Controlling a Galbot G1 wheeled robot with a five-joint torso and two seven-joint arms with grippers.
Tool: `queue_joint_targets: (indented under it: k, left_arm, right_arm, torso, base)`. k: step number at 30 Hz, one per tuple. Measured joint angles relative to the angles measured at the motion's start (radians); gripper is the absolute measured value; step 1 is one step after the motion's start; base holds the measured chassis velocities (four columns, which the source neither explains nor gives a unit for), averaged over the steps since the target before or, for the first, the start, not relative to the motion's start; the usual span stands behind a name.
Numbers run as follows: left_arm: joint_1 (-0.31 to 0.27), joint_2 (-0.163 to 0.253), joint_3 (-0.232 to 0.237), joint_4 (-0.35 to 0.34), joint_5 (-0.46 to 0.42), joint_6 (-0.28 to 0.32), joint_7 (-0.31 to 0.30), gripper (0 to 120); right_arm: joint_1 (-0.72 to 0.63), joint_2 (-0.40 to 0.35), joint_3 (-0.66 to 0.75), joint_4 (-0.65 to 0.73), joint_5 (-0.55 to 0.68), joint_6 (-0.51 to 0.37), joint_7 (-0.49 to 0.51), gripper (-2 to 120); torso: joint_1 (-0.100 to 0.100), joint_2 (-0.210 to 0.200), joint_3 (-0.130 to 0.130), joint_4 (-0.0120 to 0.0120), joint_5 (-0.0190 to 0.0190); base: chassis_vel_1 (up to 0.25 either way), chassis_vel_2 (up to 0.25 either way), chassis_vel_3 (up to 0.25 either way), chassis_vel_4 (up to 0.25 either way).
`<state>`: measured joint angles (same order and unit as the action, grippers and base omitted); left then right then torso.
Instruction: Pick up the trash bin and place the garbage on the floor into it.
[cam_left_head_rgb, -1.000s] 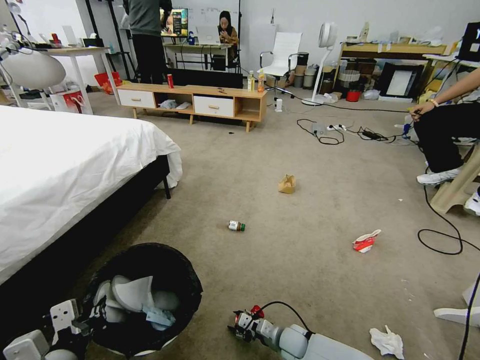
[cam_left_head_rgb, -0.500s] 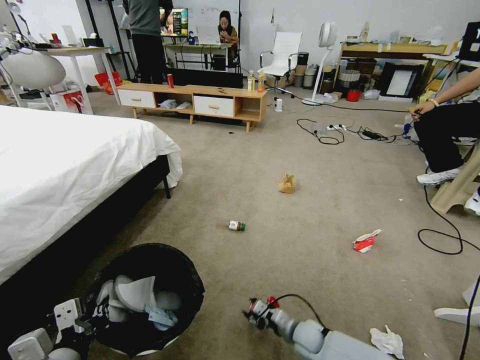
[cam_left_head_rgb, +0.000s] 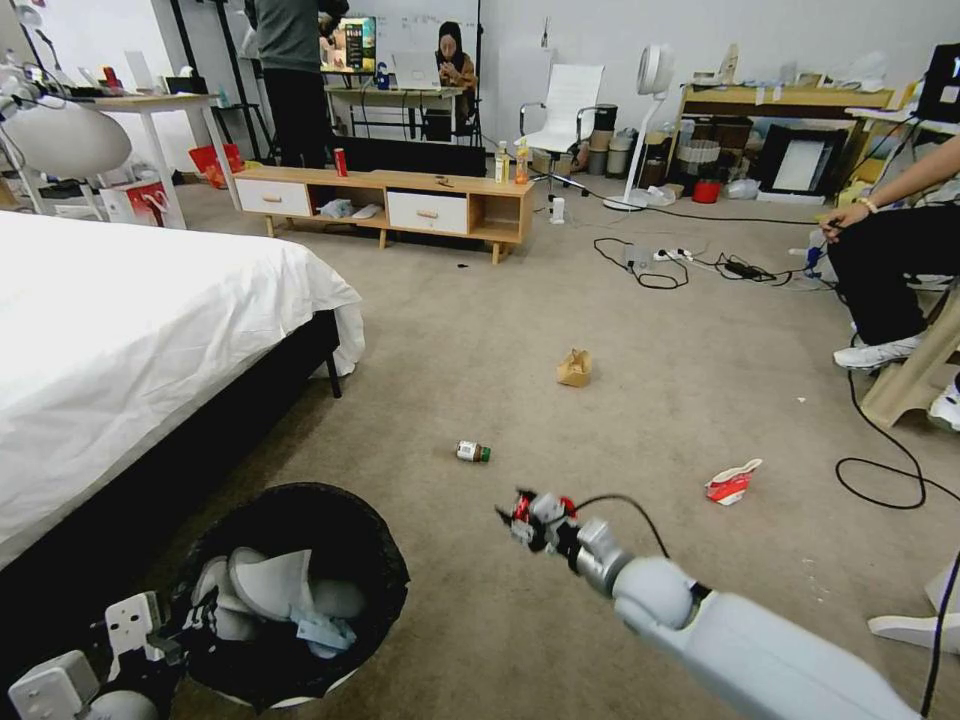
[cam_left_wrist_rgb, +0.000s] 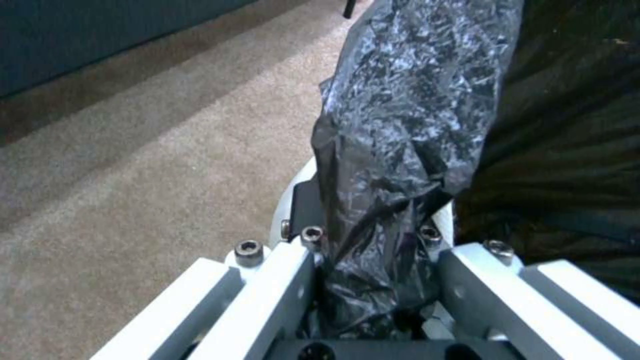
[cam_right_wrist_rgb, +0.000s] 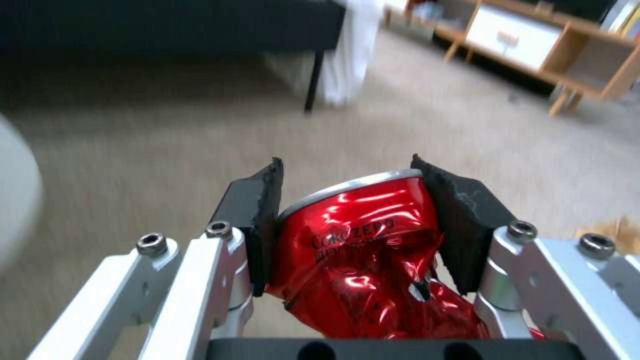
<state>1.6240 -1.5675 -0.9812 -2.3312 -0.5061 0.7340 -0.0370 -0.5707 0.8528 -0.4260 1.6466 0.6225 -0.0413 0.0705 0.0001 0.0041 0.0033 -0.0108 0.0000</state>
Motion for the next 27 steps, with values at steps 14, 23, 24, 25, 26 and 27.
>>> queue_joint_targets:
  k: [14, 23, 24, 25, 26, 27]
  left_arm:
    - [0.005, 0.015, 0.018, -0.014, -0.006, 0.002, -0.002, 7]
    - [0.010, 0.026, 0.027, -0.022, -0.014, 0.002, -0.002, 7]
    - [0.010, 0.027, 0.027, -0.022, -0.016, 0.002, -0.002, 7]
    - [0.010, 0.028, 0.027, -0.022, -0.016, 0.002, -0.002, 7]
    - [0.010, 0.028, 0.027, -0.022, -0.016, 0.002, -0.002, 7]
    - [0.008, 0.029, 0.028, -0.022, -0.018, 0.002, -0.002, 7]
  right_arm:
    - [0.162, 0.040, 0.079, 0.417, 0.361, -0.030, 0.089, 47]
    - [0.290, 0.102, -0.041, 0.456, 0.457, 0.010, 0.091, 47]
    - [0.311, 0.110, -0.076, 0.450, 0.466, 0.015, 0.091, 47]
    - [0.321, 0.115, -0.098, 0.447, 0.471, 0.018, 0.091, 47]
    - [0.321, 0.115, -0.098, 0.447, 0.471, 0.018, 0.091, 47]
    - [0.337, 0.127, -0.142, 0.440, 0.481, 0.020, 0.096, 47]
  torso:
    - [0.000, 0.000, 0.000, 0.0001, -0.0002]
    - [0.000, 0.000, 0.000, 0.0000, -0.0002]
    - [0.000, 0.000, 0.000, 0.0000, -0.0002]
    - [0.000, 0.000, 0.000, 0.0000, -0.0002]
    - [0.000, 0.000, 0.000, 0.0000, -0.0002]
    - [0.000, 0.000, 0.000, 0.0000, -0.0002]
  base:
    - [0.000, 0.000, 0.000, 0.000]
    - [0.000, 0.000, 0.000, 0.000]
    - [0.000, 0.000, 0.000, 0.000]
    - [0.000, 0.000, 0.000, 0.000]
    - [0.000, 0.000, 0.000, 0.000]
    - [0.000, 0.000, 0.000, 0.000]
